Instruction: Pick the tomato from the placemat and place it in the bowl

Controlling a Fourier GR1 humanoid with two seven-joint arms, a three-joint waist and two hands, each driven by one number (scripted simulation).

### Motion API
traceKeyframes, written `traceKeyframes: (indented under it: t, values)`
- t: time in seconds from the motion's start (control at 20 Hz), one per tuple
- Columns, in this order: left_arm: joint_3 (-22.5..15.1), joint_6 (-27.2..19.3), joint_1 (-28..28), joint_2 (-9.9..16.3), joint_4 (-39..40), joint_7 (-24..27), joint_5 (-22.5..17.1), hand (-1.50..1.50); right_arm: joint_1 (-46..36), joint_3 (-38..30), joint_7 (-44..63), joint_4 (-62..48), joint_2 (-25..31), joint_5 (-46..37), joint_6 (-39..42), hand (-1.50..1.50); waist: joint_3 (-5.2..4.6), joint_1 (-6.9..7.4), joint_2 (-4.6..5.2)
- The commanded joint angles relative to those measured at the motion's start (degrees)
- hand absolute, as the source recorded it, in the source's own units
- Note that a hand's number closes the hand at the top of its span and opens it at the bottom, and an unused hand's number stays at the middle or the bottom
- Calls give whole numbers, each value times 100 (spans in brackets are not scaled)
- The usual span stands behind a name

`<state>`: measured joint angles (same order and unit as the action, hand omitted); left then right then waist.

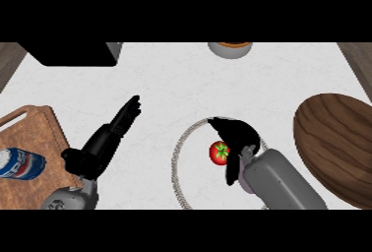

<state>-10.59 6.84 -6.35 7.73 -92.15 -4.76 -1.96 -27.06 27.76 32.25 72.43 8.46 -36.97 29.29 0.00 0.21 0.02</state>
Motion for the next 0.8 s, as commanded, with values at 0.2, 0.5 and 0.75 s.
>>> traceKeyframes:
  t: [0.2, 0.5, 0.75]
  values:
    - [212, 207, -167, -68, 197, -50, -20, 0, 188, -140, -1049, -194, -137, -459, -499, 150, 0, -19, 2]
    - [111, -2, -272, -365, 302, -10, 345, 0, -175, -379, -1413, -856, -506, -996, -931, 150, 0, -3, 3]
    - [276, 222, -193, -184, -115, -401, 126, 0, 1080, 116, -1205, 712, 52, -1405, -843, 150, 0, -58, -21]
